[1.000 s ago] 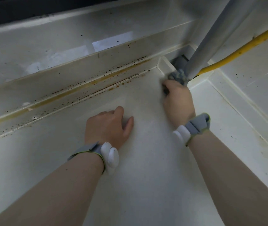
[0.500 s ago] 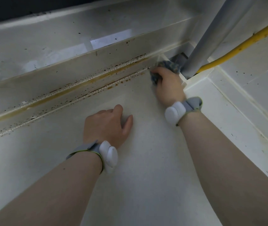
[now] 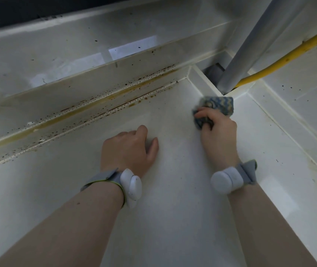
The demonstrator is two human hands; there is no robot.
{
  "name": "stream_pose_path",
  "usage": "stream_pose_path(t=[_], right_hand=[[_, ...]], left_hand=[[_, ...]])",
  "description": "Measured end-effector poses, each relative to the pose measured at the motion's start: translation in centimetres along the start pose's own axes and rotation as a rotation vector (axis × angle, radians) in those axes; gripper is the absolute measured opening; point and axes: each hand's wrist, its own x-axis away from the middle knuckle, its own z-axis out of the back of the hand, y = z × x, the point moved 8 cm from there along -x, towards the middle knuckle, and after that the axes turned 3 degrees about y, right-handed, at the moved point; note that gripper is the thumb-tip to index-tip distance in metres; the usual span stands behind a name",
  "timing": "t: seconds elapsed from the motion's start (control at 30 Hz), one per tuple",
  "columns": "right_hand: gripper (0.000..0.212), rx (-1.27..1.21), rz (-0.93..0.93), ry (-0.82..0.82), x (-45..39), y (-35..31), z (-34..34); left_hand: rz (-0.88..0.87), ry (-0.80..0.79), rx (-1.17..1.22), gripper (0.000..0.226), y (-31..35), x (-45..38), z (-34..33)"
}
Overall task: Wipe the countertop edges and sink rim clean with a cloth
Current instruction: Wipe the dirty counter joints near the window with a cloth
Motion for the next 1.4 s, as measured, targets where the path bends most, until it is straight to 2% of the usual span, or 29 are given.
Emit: stream_pose_path(t=[0.47,0.67,0.87,1.0,1.13,1.27,1.33,1.4], right_hand=[[0.042,0.004,-0.150,-0.197,-8.0,-2.3,-5.9],[0.030,-0.095,-0.119,-0.185,-3.8,-2.0,-4.5],[0.028,0.001,-0.115,0.006,-1.1,0.4,-0.7],[0.037,0.034,-0.093,-0.040,-4.0,-0.7,-4.3],[0.038,-0.005,-0.092,-0.126,-6.5,-2.8,-7.3],[0.041,-0.008,0.112,-0.192,-4.7,-4.0,-6.9],[0.049,-0.042,0.057,-0.173,-4.1,-1.9,-5.3],[0.045,-0.053,-0.039,-0.084,-3.7,0.4,-3.2]], left_hand=[[0.022,-0.029,0.022,0.038,0.0,0.1,-0.4],[0.002,-0.021,-0.004,0.038,-0.1,0.0,-0.1],[0.002,-0.021,0.006,0.037,0.0,0.1,-0.1],[0.001,-0.025,0.000,0.037,0.1,0.1,-0.1],[0.009,-0.021,-0.008,0.038,0.1,0.0,0.0],[-0.002,-0.018,-0.025,0.038,0.1,0.0,0.0],[-0.005,-0.009,-0.017,0.037,0.0,0.1,0.1],[-0.003,-0.011,-0.006,0.037,-0.1,0.0,0.1]])
